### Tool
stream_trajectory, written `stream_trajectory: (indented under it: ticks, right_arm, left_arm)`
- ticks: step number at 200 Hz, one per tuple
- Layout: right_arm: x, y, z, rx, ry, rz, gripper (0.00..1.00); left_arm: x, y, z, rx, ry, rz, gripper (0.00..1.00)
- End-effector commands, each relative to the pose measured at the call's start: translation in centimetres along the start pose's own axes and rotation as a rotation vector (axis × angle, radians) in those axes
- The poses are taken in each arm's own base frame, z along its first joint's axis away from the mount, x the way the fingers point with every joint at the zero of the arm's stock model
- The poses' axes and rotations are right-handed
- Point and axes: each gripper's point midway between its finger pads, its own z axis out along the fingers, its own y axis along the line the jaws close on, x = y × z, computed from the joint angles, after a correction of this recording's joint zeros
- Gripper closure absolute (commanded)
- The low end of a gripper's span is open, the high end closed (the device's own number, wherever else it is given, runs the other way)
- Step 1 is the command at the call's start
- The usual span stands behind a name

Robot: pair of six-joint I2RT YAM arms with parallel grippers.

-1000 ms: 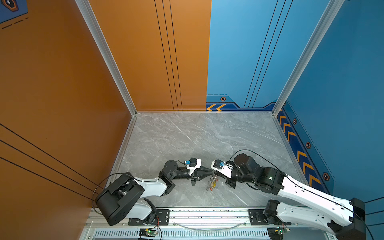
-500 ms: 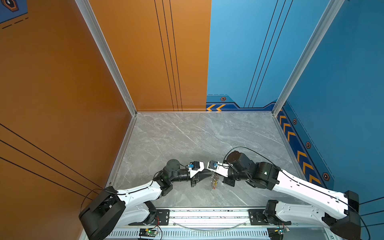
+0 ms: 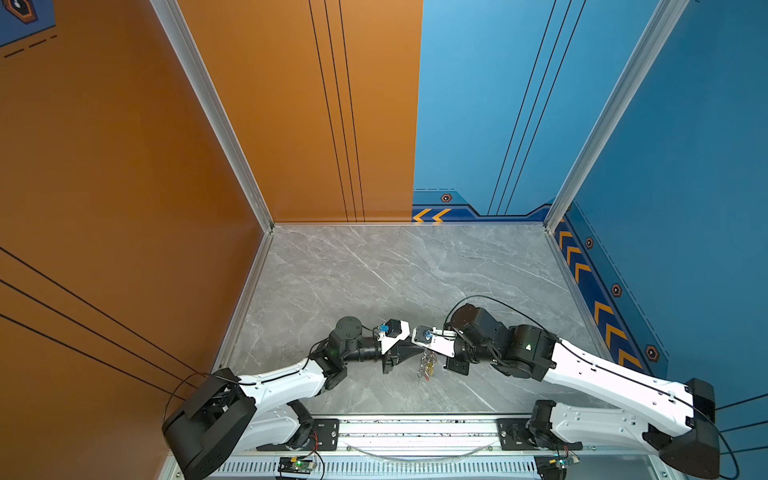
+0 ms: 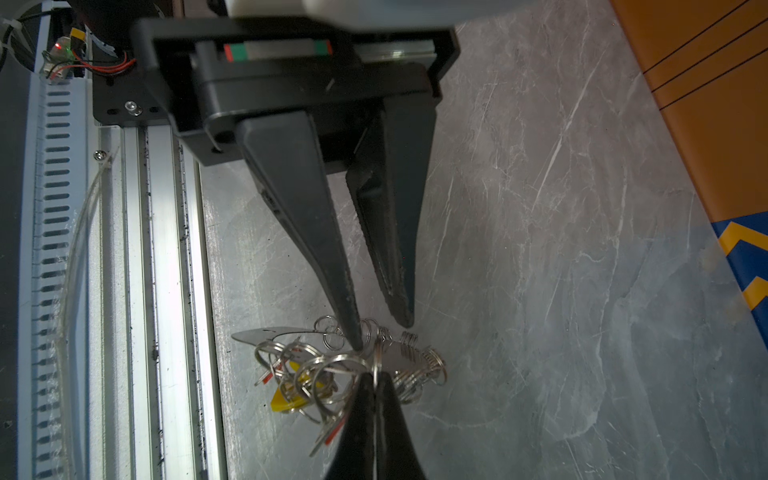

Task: Put the keys on the keyring

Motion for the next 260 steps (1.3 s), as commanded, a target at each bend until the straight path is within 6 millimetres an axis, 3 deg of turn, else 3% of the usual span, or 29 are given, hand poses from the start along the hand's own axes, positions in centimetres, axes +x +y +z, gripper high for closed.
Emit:
stream_trajectory:
  ticks: [1, 55, 173, 218, 260]
  right_arm:
    - [-1.3, -0.1, -0.3, -0.003, -0.036, -0.023, 1.0]
    - [-1.4, 0.0, 0.1, -0.011, -0.031, -0.026, 1.0]
    - [-1.5, -0.4, 0.9, 0.009, -0.032, -0.007, 1.0]
    - [-1.5, -1.7, 0.3, 0.068, -0.063, 0.032, 0.86]
    - [-1.6, -4.2, -2.4, 0.156, -0.171, 0.133, 0.71]
  left_arm:
    - [-1.5, -0.1, 0.2, 0.032, -0.035, 0.009, 0.79]
    - [-1.7, 0.0, 0.2, 0.022, -0.041, 0.013, 0.8]
    - [-1.8, 0.2, 0.4, 0.023, -0.04, -0.001, 1.0]
    - [-1.8, 0.6, 0.4, 0.003, -0.045, -0.002, 1.0]
    - [-2.1, 1.2, 0.1, -0.031, -0.078, 0.009, 1.0]
